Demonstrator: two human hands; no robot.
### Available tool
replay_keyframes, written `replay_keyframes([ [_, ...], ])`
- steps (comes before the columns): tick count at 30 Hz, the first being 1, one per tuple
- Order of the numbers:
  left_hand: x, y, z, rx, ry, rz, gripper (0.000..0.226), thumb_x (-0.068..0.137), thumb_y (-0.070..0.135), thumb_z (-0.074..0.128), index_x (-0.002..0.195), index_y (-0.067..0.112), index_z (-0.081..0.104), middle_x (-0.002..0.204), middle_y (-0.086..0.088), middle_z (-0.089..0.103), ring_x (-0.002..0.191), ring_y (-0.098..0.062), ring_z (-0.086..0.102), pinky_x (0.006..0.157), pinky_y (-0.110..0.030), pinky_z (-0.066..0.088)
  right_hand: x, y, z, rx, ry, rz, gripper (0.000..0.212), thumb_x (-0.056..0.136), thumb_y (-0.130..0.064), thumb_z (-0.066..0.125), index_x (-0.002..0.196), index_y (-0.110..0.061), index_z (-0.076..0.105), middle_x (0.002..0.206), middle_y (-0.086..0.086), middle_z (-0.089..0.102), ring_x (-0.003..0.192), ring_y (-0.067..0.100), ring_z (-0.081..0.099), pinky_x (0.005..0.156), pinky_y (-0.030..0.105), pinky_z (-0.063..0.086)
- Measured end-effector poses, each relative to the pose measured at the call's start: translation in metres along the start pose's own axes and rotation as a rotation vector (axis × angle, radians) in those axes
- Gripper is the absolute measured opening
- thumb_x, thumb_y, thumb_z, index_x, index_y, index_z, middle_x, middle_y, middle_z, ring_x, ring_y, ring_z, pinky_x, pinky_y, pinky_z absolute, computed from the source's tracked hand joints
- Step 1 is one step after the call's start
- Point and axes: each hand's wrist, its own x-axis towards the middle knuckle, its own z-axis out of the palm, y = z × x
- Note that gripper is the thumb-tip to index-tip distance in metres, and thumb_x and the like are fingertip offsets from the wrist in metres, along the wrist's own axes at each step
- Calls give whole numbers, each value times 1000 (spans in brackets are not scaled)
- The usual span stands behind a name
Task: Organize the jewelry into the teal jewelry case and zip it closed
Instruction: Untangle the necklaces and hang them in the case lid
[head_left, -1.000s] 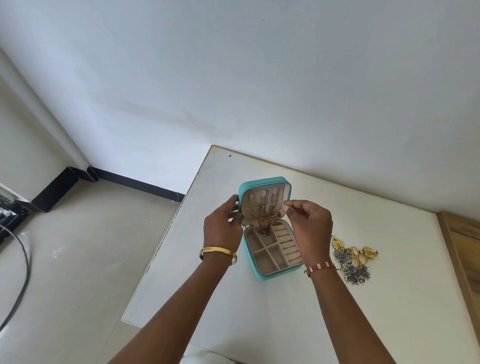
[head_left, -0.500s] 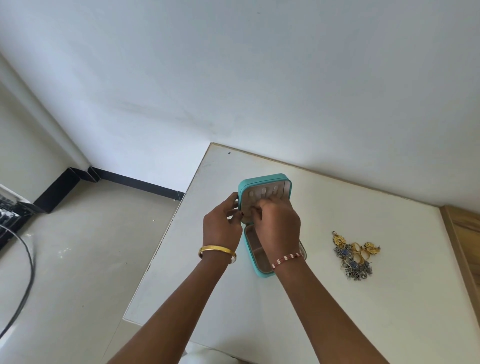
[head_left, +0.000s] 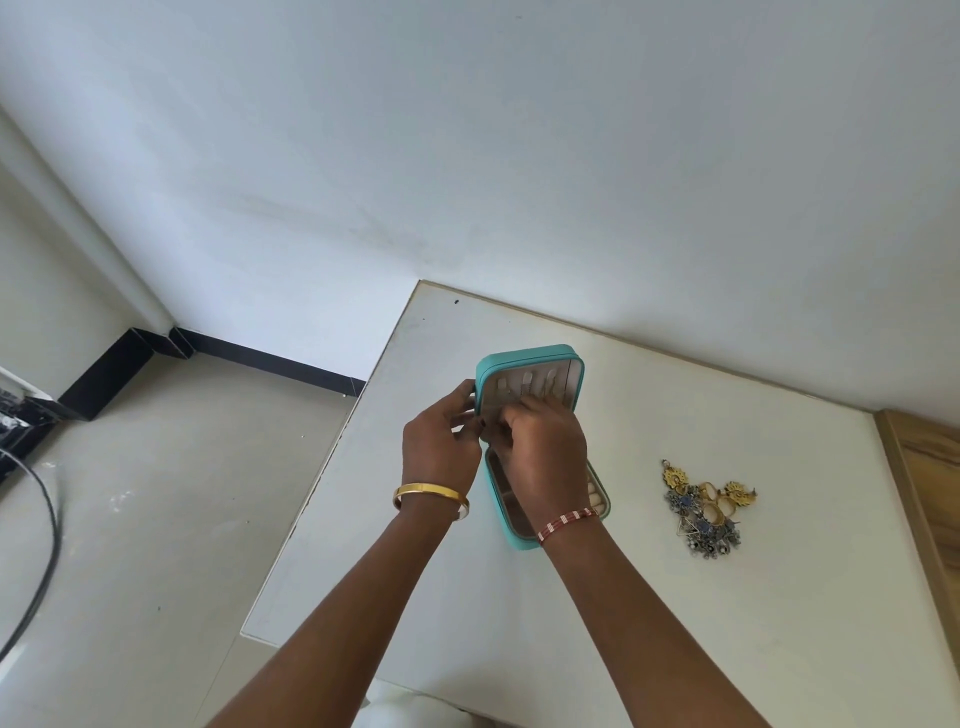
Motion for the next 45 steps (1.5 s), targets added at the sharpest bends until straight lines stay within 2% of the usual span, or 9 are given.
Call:
replay_keyframes([
  [4,-1,1,0,-7,-9,6,44,87,3,56,129,14,50,124,-6,61,104,-15,58,98,-32,42,-4,4,-9,88,54,49,19,67,-19,81,75,-6,70,71,8,71,63,22,63,60,26,53],
  [8,0,-1,-1,-5,-20,5,44,86,3,55,129,14,49,123,-7,61,109,-19,58,99,-32,41,-10,17,-26,296,170,254,15,80,-19,69,83,-5,69,78,10,68,72,22,58,57,14,35],
  [13,-4,-2,0,2,-25,27,45,86,4,56,130,13,48,122,-8,62,111,-21,58,99,-33,41,-29,46,-29,344,185,448,13,80,-6,66,93,-6,67,86,12,64,79,28,59,67,35,50],
  [16,-10,-6,1,-12,-12,29,46,85,7,59,129,15,50,121,-7,62,106,-16,58,92,-26,43,-42,53,-28,399,132,509,14,82,-3,63,95,-4,68,88,13,67,74,22,59,66,32,51],
  [19,-21,-17,2,-21,13,11,42,84,10,62,124,15,54,119,-6,63,95,-8,56,83,-16,40,-52,56,-26,457,94,547,15,83,-3,61,97,-2,69,89,13,69,69,16,57,62,19,45],
  [24,-40,-35,8,-2,-12,-28,31,87,4,55,115,15,61,111,-5,67,86,-11,58,84,-20,42,-67,60,-26,492,56,610,17,83,2,59,95,-2,69,89,13,70,66,12,55,58,-3,39],
  [28,-44,-33,19,16,-13,3,30,87,1,52,110,16,65,101,4,64,83,-8,56,80,-17,39,-75,65,-29,501,49,623,17,82,2,61,95,-1,69,88,13,70,67,14,56,59,-4,39],
  [34,-44,-25,34,48,-36,30,30,88,3,52,113,15,64,111,-2,67,87,-7,54,81,-12,38,-81,78,-35,527,63,666,16,80,1,63,95,0,69,86,13,70,67,14,56,57,-3,40],
  [45,-71,-21,25,28,32,33,27,88,5,52,112,10,63,113,-6,66,98,-17,61,89,-20,41,-91,77,-51,582,89,670,16,82,-3,63,96,-2,70,87,10,70,70,13,58,57,2,42],
])
